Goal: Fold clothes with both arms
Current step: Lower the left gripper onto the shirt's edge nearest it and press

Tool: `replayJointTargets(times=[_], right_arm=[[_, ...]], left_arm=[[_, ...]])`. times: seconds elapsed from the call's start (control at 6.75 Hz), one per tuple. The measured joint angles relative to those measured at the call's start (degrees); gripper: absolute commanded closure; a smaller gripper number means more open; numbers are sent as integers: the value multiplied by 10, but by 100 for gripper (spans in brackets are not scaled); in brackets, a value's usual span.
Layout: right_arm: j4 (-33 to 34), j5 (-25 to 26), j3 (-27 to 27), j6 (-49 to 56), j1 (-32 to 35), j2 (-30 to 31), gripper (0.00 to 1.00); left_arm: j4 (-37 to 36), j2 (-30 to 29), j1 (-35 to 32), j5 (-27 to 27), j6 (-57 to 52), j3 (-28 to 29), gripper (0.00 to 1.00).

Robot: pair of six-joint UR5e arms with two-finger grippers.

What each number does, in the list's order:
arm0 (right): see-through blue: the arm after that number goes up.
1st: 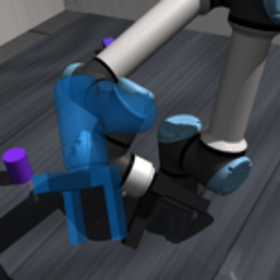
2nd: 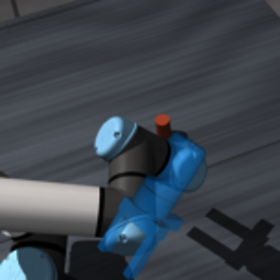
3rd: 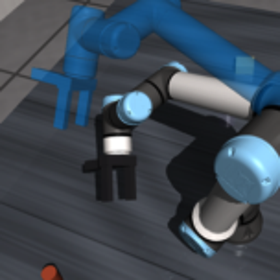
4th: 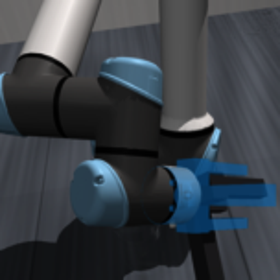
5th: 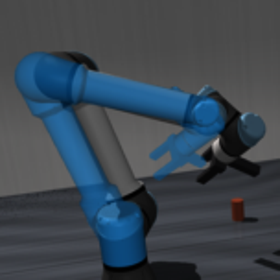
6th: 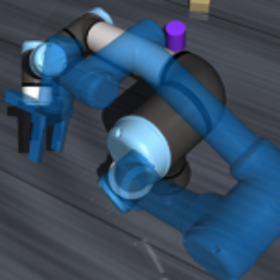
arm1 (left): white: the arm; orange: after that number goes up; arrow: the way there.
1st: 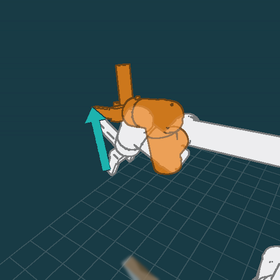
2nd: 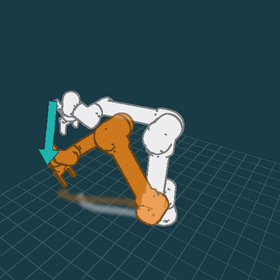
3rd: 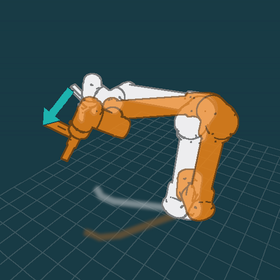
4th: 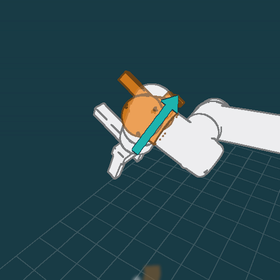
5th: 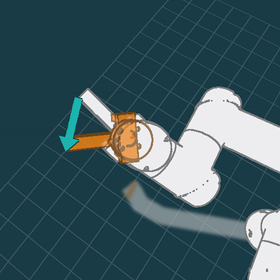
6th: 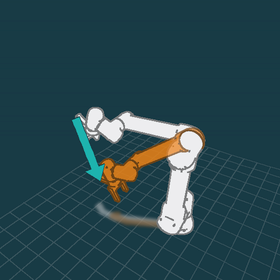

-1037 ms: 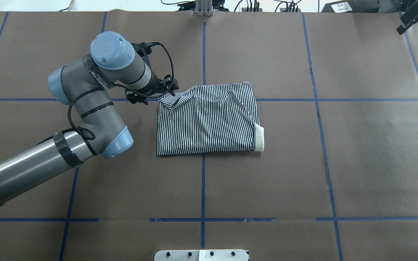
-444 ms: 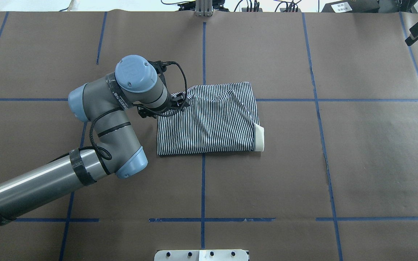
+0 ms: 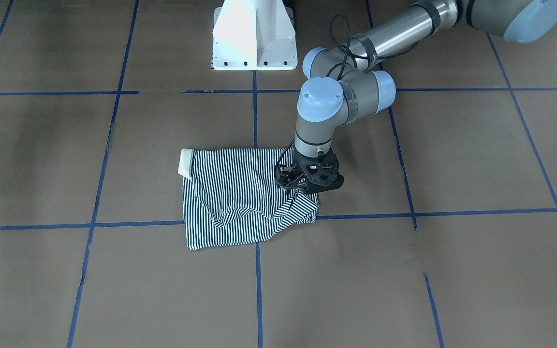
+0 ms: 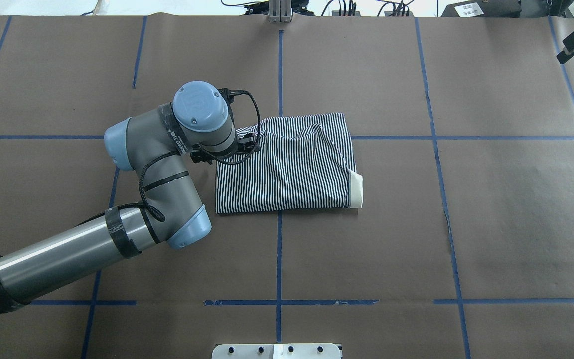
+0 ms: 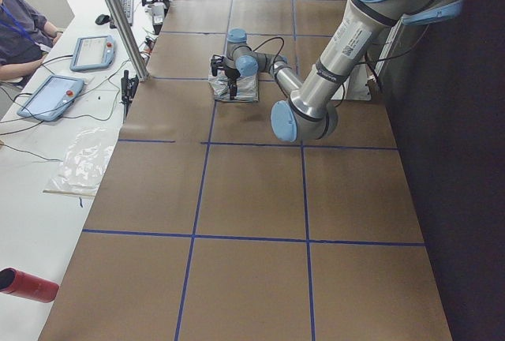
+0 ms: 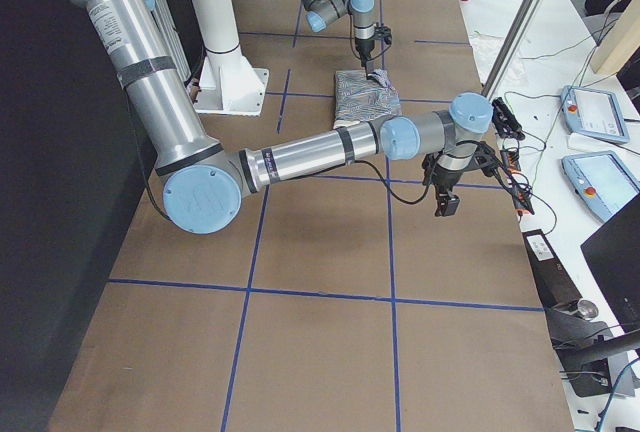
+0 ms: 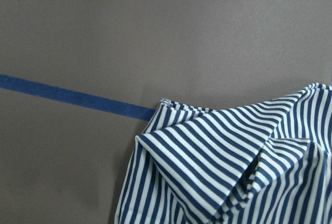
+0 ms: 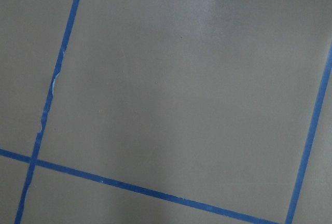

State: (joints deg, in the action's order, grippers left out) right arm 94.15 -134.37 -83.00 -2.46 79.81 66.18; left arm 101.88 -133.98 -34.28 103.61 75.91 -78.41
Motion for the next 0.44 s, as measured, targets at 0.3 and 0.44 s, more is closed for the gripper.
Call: replayJointTargets(times=[0.3, 0.44], right_arm=[[1, 0, 0, 0, 0, 0, 0], [1, 0, -1, 0, 0, 1, 0]], left_arm=[[2, -23, -9, -30, -22, 35, 0], [11, -31, -25, -36, -37, 52, 0]])
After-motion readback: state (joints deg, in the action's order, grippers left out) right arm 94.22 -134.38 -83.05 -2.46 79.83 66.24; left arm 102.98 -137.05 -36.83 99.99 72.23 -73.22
